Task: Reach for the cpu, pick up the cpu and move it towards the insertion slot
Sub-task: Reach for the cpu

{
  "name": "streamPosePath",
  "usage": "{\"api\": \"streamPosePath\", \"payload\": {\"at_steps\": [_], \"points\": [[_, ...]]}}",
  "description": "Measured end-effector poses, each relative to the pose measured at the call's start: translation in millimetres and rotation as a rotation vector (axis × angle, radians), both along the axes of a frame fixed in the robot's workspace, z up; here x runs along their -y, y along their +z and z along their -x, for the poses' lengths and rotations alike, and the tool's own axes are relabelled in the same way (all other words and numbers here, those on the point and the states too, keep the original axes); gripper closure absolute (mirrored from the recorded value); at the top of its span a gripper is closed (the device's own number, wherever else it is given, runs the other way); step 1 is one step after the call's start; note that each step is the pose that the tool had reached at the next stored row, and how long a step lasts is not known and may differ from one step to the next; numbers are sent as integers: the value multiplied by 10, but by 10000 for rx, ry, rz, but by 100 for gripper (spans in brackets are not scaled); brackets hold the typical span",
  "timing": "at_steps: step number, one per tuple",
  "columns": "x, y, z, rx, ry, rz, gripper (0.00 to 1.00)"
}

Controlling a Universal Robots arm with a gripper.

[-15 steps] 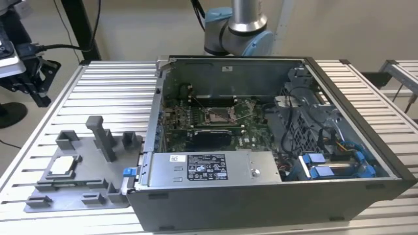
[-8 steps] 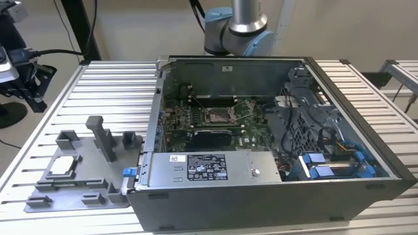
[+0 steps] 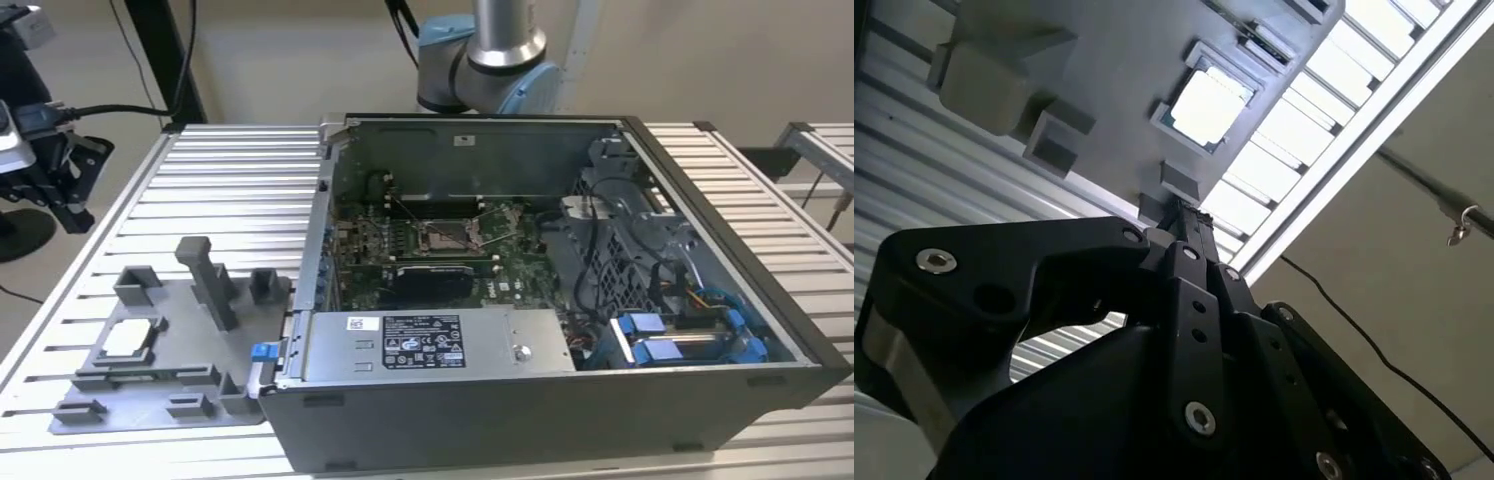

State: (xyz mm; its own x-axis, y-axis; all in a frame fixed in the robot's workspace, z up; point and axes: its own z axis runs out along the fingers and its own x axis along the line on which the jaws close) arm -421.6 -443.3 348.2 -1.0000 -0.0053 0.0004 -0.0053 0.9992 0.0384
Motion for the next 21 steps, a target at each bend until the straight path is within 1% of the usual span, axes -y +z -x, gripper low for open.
{"api": "streamPosePath", "payload": {"at_steps": [9, 10, 21], "points": [[0, 0, -3, -1, 1, 1, 100], [0, 1, -3, -1, 1, 1, 0], [0, 0, -5, 0, 1, 0, 0]]}}
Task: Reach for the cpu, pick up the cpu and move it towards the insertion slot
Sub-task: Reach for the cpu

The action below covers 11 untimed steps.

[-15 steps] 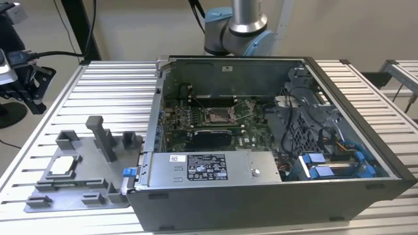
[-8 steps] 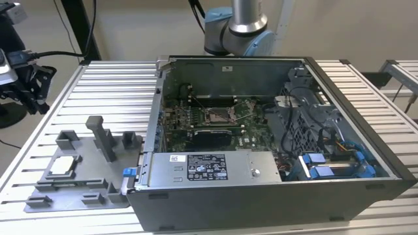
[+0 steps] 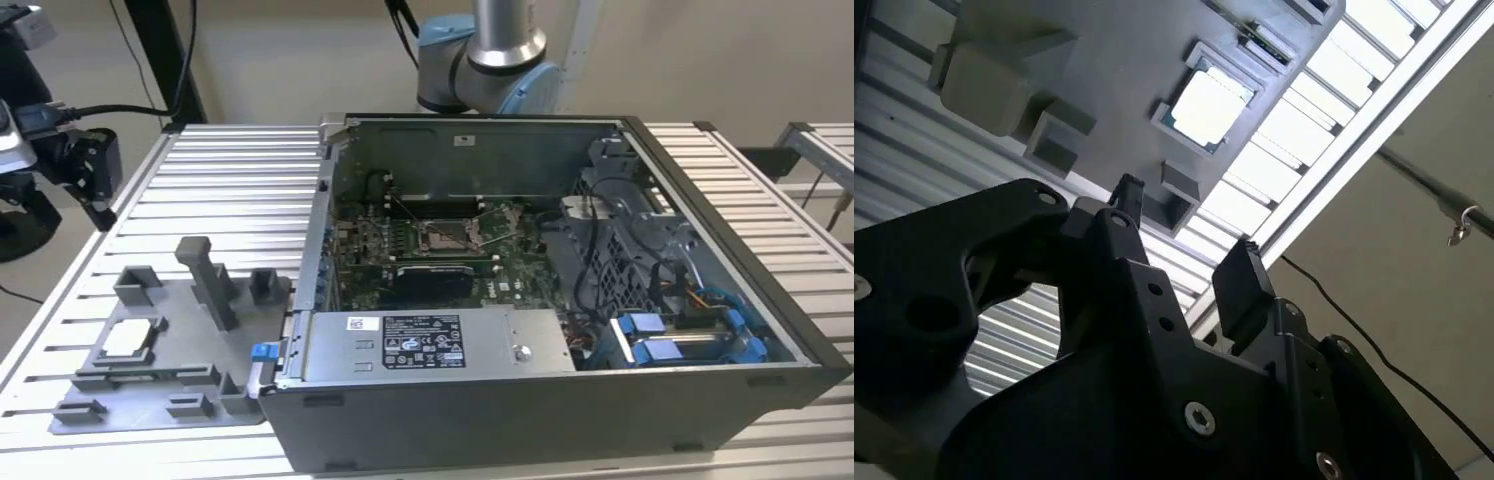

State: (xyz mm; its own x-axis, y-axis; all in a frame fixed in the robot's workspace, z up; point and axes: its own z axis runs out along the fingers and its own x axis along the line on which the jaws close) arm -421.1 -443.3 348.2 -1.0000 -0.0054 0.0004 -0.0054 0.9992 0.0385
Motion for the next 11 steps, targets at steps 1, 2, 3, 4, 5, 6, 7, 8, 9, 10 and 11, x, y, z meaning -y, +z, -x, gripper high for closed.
{"api": "streamPosePath", "payload": {"at_steps": [1, 2, 3, 4, 5, 6, 7, 8, 9, 10, 11], "points": [[0, 0, 0, 0, 0, 1, 0], [0, 0, 0, 0, -1, 0, 0], [0, 0, -1, 0, 0, 0, 0], [0, 1, -1, -1, 0, 1, 0], [0, 1, -1, -1, 0, 1, 0], [0, 0, -1, 0, 0, 1, 0], [0, 0, -1, -2, 0, 1, 0], [0, -4, -2, 0, 0, 0, 0], [0, -10, -2, 0, 0, 1, 0], [0, -18, -1, -1, -1, 1, 0], [0, -28, 1, -1, -2, 1, 0]]}}
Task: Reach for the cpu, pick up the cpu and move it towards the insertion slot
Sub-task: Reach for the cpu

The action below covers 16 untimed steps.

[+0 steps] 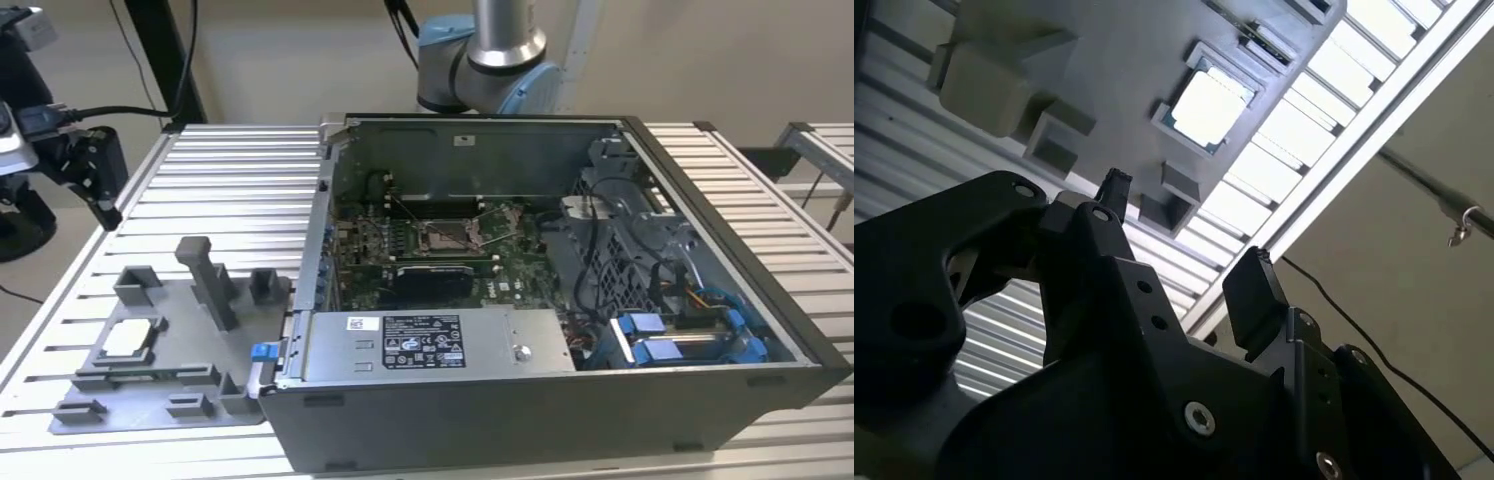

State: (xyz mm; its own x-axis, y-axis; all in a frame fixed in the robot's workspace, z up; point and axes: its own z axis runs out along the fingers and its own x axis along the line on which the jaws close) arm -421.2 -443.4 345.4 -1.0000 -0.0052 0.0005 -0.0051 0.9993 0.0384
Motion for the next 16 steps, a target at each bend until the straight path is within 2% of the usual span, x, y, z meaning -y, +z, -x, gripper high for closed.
{"api": "streamPosePath", "payload": {"at_steps": [16], "points": [[0, -199, 30, 0, -124, -1, 0]]}}
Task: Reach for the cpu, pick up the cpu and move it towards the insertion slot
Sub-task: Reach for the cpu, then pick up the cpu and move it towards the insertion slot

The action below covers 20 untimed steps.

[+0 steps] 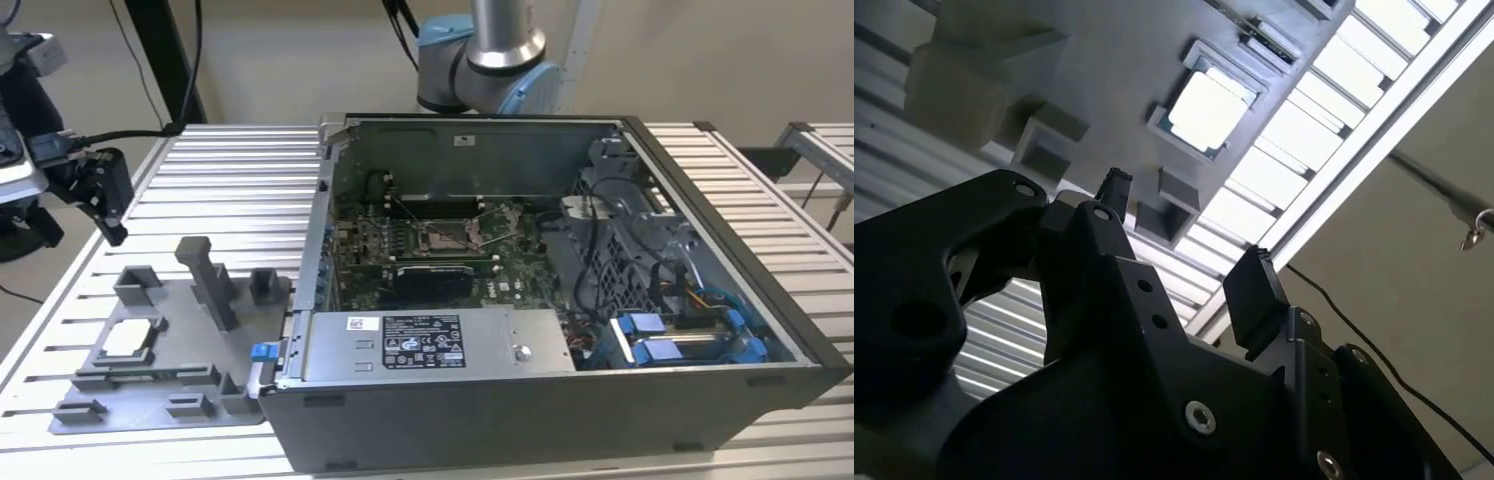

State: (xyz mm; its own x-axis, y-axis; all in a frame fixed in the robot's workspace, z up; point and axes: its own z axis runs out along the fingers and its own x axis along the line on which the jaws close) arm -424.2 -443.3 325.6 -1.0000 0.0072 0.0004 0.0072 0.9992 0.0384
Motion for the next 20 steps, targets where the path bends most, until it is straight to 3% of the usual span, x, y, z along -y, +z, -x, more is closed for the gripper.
{"api": "streamPosePath", "payload": {"at_steps": [20], "points": [[0, -174, 12, 0, -90, -6, 0]]}}
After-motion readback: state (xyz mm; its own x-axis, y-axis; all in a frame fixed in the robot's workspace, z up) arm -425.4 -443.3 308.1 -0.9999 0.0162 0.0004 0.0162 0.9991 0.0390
